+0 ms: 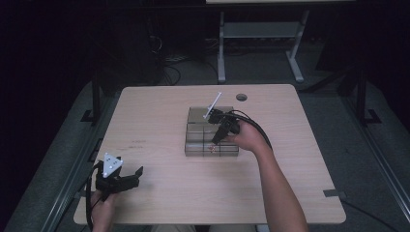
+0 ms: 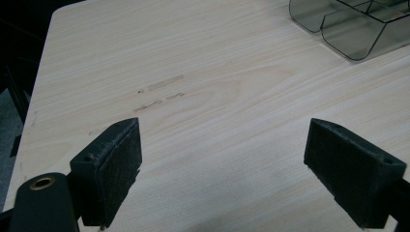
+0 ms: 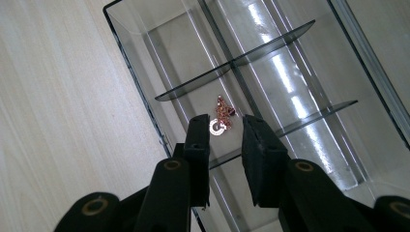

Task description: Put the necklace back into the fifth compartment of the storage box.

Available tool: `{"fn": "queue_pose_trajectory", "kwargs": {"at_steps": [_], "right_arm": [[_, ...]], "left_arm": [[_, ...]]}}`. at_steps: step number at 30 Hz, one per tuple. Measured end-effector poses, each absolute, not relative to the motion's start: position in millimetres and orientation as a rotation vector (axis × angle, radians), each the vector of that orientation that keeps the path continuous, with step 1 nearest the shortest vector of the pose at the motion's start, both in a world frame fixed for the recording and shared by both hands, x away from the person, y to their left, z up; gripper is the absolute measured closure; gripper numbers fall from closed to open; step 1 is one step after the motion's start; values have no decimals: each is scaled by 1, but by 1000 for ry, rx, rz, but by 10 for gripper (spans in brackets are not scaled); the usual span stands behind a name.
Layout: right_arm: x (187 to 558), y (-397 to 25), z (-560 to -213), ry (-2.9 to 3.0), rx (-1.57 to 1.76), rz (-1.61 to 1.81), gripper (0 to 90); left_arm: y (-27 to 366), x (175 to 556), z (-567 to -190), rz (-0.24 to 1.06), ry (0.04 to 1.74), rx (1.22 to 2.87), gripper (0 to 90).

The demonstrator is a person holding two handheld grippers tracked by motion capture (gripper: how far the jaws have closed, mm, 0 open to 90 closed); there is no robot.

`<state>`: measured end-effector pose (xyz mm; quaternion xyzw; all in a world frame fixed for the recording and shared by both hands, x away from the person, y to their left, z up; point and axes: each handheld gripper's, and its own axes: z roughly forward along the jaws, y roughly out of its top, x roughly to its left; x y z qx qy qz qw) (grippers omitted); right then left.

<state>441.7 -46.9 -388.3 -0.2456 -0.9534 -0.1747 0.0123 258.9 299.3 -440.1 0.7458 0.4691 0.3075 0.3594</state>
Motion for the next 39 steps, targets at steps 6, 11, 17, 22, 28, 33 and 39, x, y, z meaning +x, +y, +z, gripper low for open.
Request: {"fn": "queue_pose_trajectory", "kwargs": {"at_steps": [6,11,17,22,28,33,39], "right_arm": [[442,-51,-388,-2976,-785,-537,680],[442,-54,-388,-2968,-802,-560,656],[440,-54,-388,-2962,-806,-571,630],[438,-53,-386,-2967,-796,-572,603],[435,-56,-384,-2965,-794,-584,580],[433,-61,-381,-2968,-787,-605,537],[428,-65,-376,-2973,-789,-614,515]], "left_arm": [[299,259,-441,792,1211,1926,130],[299,258,-440,795,1212,1918,130],[299,258,-440,792,1212,1921,130],[300,257,-440,797,1216,1914,130],[300,257,-440,798,1221,1914,130],[300,258,-441,799,1220,1914,130],[299,257,-441,800,1221,1912,130]]}}
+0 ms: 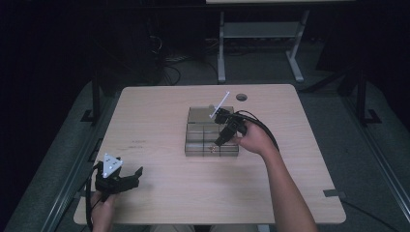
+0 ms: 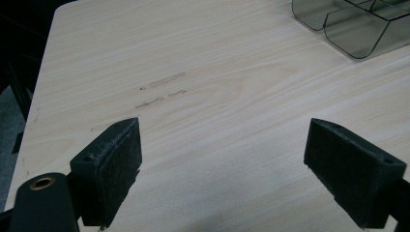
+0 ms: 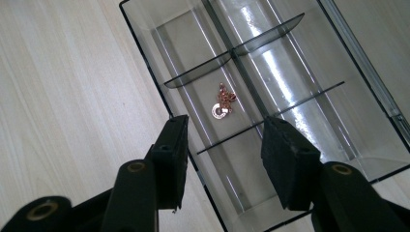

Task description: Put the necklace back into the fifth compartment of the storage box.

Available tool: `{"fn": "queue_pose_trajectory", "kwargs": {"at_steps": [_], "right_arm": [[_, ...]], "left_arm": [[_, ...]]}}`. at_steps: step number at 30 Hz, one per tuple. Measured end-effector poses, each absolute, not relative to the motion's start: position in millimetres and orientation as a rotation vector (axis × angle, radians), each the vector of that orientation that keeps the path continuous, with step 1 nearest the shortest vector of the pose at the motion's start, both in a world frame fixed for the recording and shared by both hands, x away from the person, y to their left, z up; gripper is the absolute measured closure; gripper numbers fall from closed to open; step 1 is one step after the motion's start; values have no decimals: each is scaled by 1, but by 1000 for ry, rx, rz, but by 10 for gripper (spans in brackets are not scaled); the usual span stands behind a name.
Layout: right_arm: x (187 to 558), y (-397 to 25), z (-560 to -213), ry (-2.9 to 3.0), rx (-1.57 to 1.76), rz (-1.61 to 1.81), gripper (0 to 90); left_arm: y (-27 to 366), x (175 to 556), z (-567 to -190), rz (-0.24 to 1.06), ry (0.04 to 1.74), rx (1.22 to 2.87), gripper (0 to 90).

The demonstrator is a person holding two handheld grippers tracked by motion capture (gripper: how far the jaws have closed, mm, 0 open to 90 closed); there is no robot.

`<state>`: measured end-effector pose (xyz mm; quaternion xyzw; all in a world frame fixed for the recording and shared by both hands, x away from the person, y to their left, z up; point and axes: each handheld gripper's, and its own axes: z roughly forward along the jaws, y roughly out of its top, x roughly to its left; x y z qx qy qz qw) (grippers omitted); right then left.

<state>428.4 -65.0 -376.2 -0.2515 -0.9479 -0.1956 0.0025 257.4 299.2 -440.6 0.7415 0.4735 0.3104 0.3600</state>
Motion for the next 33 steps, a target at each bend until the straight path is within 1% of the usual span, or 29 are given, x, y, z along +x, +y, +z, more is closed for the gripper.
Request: {"fn": "queue_pose_trajectory", "kwargs": {"at_steps": [5,9,33], "right_arm": [[423,-72,-377,-2980,-786,-638,477],[420,-76,-377,-2977,-793,-641,464],[389,-94,-376,-2973,-780,-711,408]], "left_arm": [[299,258,-441,802,1221,1915,130],[299,258,-441,804,1221,1924,130],[300,257,-441,804,1225,1929,130]]}}
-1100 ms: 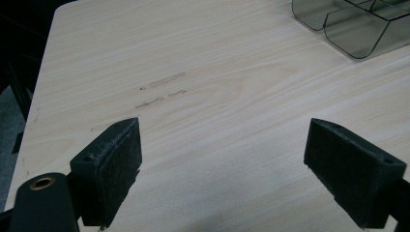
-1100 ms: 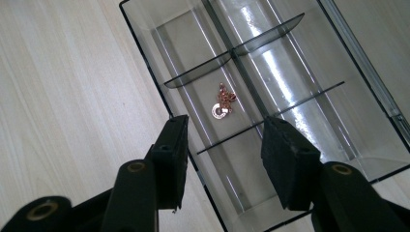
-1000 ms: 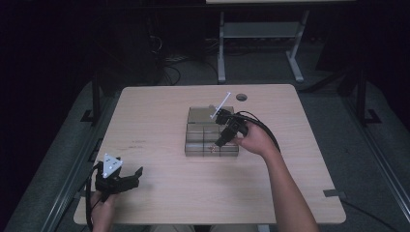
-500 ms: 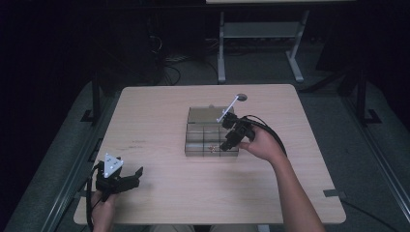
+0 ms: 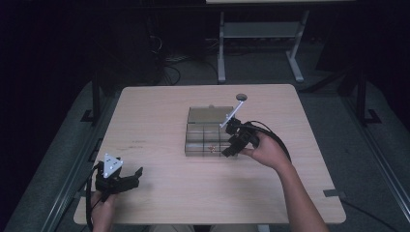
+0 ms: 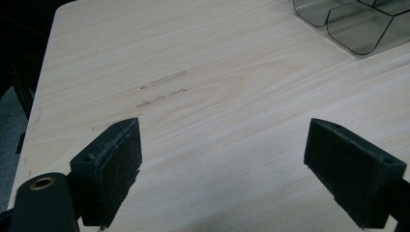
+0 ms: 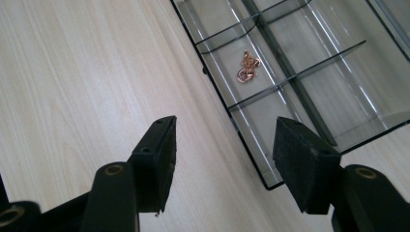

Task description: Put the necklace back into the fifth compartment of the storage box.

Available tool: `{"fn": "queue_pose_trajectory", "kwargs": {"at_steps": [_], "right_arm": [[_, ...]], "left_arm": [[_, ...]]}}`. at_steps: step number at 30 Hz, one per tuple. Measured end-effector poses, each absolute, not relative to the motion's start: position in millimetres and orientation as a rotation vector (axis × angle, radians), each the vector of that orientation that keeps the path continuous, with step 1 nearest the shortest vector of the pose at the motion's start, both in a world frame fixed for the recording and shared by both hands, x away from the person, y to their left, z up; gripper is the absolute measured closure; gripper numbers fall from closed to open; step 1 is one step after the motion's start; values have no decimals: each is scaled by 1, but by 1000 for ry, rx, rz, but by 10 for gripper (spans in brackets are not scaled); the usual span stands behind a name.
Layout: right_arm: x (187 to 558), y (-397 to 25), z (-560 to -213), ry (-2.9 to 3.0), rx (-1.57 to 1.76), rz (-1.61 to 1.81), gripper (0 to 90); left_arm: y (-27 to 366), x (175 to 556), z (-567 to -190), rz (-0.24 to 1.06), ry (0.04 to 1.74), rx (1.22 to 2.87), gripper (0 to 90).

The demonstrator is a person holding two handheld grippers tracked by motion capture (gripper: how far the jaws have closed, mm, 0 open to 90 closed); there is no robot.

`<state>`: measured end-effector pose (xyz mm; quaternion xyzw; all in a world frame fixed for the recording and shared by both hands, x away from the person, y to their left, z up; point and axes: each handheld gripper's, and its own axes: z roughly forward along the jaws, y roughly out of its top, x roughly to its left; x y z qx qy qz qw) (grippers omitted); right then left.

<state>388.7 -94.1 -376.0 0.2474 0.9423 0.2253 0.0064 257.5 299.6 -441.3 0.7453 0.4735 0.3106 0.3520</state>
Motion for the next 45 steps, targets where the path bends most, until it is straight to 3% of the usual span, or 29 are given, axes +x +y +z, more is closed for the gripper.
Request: {"fn": "queue_pose_trajectory", "kwargs": {"at_steps": [45], "right_arm": [[335,-164,-409,2898,893,751,373]], "left_arm": [[296,256,-442,815,1215,1929,130]]}}
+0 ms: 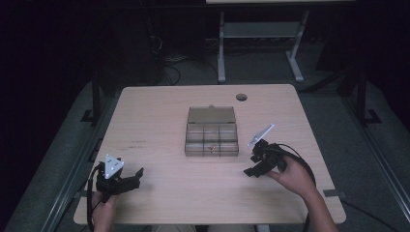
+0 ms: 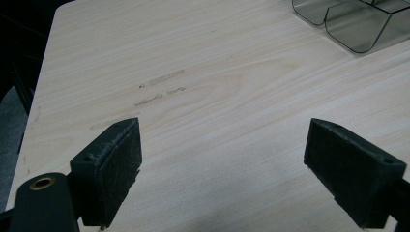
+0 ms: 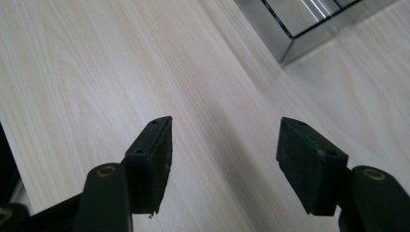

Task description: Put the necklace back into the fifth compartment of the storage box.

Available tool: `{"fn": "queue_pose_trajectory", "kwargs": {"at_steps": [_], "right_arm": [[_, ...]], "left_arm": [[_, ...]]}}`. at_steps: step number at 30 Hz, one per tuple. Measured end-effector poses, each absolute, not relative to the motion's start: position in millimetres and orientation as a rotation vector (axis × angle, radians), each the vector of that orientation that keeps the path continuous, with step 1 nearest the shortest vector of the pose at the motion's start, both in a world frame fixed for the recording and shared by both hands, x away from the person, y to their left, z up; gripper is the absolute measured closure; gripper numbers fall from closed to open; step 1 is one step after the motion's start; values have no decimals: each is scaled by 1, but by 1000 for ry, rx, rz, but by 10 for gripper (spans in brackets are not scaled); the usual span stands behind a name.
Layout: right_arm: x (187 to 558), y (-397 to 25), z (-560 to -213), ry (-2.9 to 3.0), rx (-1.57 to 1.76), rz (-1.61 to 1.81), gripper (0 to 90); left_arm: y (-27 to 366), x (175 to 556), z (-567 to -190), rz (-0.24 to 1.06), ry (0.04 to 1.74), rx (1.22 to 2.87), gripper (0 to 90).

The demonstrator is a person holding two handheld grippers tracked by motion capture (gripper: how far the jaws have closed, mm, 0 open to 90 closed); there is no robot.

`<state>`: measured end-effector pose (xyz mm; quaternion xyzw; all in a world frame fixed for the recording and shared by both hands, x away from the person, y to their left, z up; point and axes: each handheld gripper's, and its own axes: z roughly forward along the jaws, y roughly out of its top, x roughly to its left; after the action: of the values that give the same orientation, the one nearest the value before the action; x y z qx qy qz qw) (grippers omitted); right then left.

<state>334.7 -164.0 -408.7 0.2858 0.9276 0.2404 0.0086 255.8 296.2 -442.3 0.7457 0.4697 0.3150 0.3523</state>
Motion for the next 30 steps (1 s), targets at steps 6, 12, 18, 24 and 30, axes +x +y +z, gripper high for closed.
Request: {"fn": "queue_pose_trajectory", "kwargs": {"at_steps": [6,12,18,24,30], "right_arm": [[326,-175,-412,2879,929,772,365],[316,-191,-422,2848,964,801,357],[304,-203,-428,2828,987,809,351],[294,-214,-434,2819,1020,802,346],[280,-222,-442,2781,1053,814,323]], "left_arm": [[294,256,-443,814,1206,1938,130],[293,254,-442,811,1204,1940,130],[292,254,-443,804,1203,1936,130],[291,254,-443,802,1204,1941,130],[288,254,-442,787,1204,1937,130]]}}
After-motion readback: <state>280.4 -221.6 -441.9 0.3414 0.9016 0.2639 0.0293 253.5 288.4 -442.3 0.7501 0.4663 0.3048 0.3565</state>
